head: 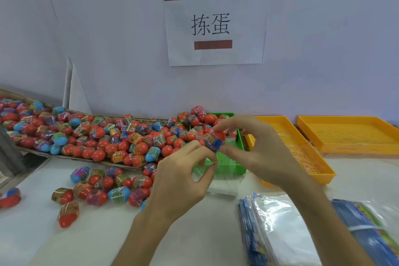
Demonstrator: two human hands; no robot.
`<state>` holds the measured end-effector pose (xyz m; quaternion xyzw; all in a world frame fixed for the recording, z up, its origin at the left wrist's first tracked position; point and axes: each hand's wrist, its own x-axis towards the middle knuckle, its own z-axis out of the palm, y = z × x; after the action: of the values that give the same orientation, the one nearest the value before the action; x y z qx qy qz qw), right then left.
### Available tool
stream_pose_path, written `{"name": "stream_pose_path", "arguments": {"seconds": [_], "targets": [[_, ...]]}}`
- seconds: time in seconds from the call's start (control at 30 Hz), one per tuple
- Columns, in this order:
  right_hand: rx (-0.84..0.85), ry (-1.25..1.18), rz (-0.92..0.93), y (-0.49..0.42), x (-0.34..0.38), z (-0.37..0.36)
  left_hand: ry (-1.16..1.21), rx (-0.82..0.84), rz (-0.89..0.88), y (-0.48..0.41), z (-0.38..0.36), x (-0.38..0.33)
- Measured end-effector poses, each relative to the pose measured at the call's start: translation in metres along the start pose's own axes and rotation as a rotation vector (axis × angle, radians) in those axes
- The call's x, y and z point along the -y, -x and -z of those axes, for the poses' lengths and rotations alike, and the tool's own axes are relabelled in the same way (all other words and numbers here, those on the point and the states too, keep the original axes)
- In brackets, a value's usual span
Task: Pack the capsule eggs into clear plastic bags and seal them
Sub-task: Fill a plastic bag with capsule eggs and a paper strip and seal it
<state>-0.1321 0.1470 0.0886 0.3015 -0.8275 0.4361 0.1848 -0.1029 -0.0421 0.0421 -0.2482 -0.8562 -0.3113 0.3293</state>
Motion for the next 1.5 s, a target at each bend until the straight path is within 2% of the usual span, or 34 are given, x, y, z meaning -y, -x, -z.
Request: {"name": "stream_pose_path", "arguments": {"seconds": [0.1,0.5,0.83,1.23,1.37,1.5], "targets": [[0.008,0.006,-0.004,0.001,-0.003,0.001,0.012,0.009,-0.009,0.0,0.0,0.001],[0.215,-0.138,-0.139,0.002,-0.007,0.003,0.073,-0.024,-0.021,-0.002,0.001,0.005],[0.162,-0.051,-0.111,0.002,-0.009,0.001,-0.004,-0.072,0.005,-0.001,0.004,0.011],[0.235,-0.007,-0.053,0.002,-0.007,-0.003,0.004,-0.06,0.005,-0.002,0.004,0.01],[0.126,-0.161,-0.056,0.001,-0.004,-0.006,0.132,-0.169,0.055,-0.004,0.004,0.006],[0.062,-0.248,-0.049,0.001,-0.003,-0.005,0.275,-0.337,0.246,0.0,0.003,-0.004]]}}
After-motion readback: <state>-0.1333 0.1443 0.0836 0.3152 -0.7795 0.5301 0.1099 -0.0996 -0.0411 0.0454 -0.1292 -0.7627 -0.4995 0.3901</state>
